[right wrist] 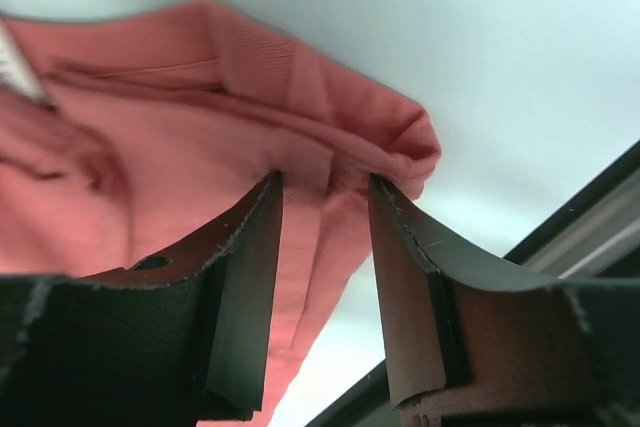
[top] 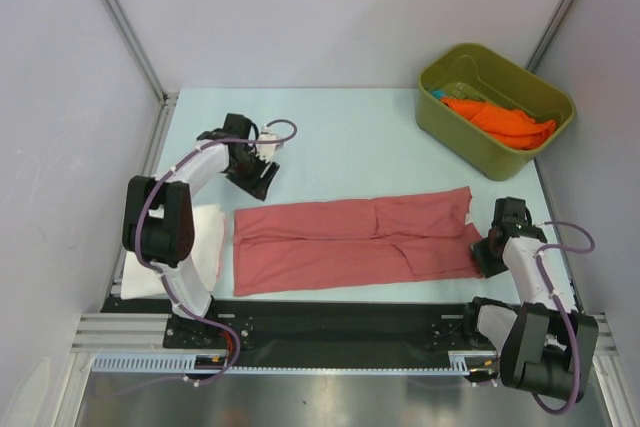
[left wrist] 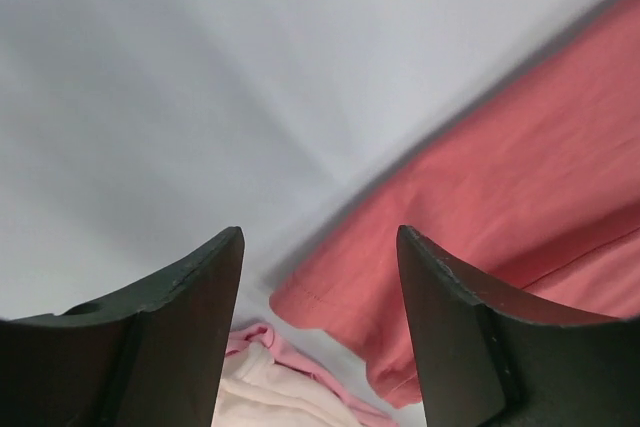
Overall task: Fold and stack the t-shirts
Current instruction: Fold the tshirt
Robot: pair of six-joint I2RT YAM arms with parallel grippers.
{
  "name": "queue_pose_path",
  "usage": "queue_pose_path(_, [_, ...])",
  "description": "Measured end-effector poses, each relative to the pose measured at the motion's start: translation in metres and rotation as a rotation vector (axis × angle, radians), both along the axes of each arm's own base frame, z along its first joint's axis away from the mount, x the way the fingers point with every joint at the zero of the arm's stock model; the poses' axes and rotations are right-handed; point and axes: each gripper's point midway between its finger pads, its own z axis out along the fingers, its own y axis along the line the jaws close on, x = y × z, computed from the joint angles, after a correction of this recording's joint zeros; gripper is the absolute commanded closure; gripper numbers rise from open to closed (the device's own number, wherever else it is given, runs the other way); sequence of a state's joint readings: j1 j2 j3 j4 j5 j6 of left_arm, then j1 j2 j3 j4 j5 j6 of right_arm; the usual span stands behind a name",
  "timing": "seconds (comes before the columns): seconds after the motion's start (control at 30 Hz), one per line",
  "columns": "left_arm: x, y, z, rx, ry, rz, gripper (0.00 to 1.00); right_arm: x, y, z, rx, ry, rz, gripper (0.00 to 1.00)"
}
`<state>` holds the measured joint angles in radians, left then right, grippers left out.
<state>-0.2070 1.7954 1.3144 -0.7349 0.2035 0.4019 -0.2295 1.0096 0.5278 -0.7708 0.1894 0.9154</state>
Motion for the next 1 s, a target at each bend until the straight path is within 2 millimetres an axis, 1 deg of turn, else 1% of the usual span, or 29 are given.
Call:
queue_pose_path(0.07, [-0.008,0.01,-0.013,0.024,0.018,-0.001,0.32,-0.002,0.003,-0.01,0.025,0.021,-0.019,0.6])
queue_pose_path(0.1, [-0.011,0.015,-0.019,0.035,0.026,-0.002,0.35,-0.003,0.004,-0.013,0.032,0.036,-0.026,0.62])
queue_pose_path(0.13, [-0.014,0.019,-0.025,0.048,0.031,-0.005,0.39,-0.001,0.004,-0.014,0.035,0.041,-0.026,0.64])
queue_pose_path(0.17, [-0.017,0.023,-0.031,0.062,0.034,-0.005,0.41,-0.001,0.004,-0.014,0.038,0.049,-0.026,0.7])
queue_pose_path(0.2, [-0.02,0.025,-0.036,0.075,0.038,-0.007,0.43,-0.001,0.004,-0.014,0.039,0.055,-0.024,0.74])
queue_pose_path(0.23, [-0.022,0.027,-0.041,0.082,0.044,-0.011,0.48,0.0,0.003,-0.015,0.039,0.057,-0.023,0.83])
queue_pose_path(0.3, [-0.029,0.027,-0.049,0.082,0.057,-0.016,0.54,0.004,0.004,-0.016,0.043,0.042,-0.016,0.91])
queue_pose_path(0.33, [-0.029,0.026,-0.05,0.074,0.054,-0.018,0.63,0.006,0.004,-0.015,0.042,0.037,-0.011,0.95])
queue_pose_path(0.37, [-0.03,0.025,-0.05,0.066,0.047,-0.019,0.67,0.006,0.004,-0.015,0.041,0.037,-0.006,1.0])
queue_pose_path(0.4, [-0.031,0.023,-0.05,0.057,0.045,-0.023,0.72,0.006,0.004,-0.016,0.041,0.041,0.0,1.0])
queue_pose_path(0.43, [-0.033,0.022,-0.05,0.045,0.041,-0.026,0.84,0.006,0.004,-0.017,0.041,0.045,0.009,1.0])
queue_pose_path(0.53, [-0.04,0.018,-0.051,0.019,0.035,-0.04,1.0,0.009,0.006,-0.017,0.026,0.065,0.066,1.0])
queue_pose_path(0.67, [-0.048,0.019,-0.05,0.014,0.011,-0.075,1.0,0.02,0.007,-0.018,-0.052,0.145,0.218,1.0])
queue_pose_path(0.7, [-0.053,0.02,-0.051,0.016,0.012,-0.09,1.0,0.023,0.01,-0.017,-0.066,0.156,0.257,1.0])
queue_pose_path(0.87, [-0.08,0.032,-0.051,0.003,0.055,-0.166,1.0,0.06,0.022,-0.015,-0.147,0.201,0.434,1.0])
queue_pose_path(0.93, [-0.089,0.038,-0.051,-0.014,0.081,-0.177,1.0,0.086,0.032,-0.014,-0.172,0.186,0.503,1.0])
queue_pose_path(0.97, [-0.094,0.04,-0.051,-0.023,0.093,-0.187,1.0,0.102,0.039,-0.013,-0.183,0.169,0.537,1.0])
queue_pose_path(1.0, [-0.099,0.042,-0.051,-0.029,0.106,-0.197,1.0,0.122,0.048,-0.013,-0.186,0.136,0.565,1.0])
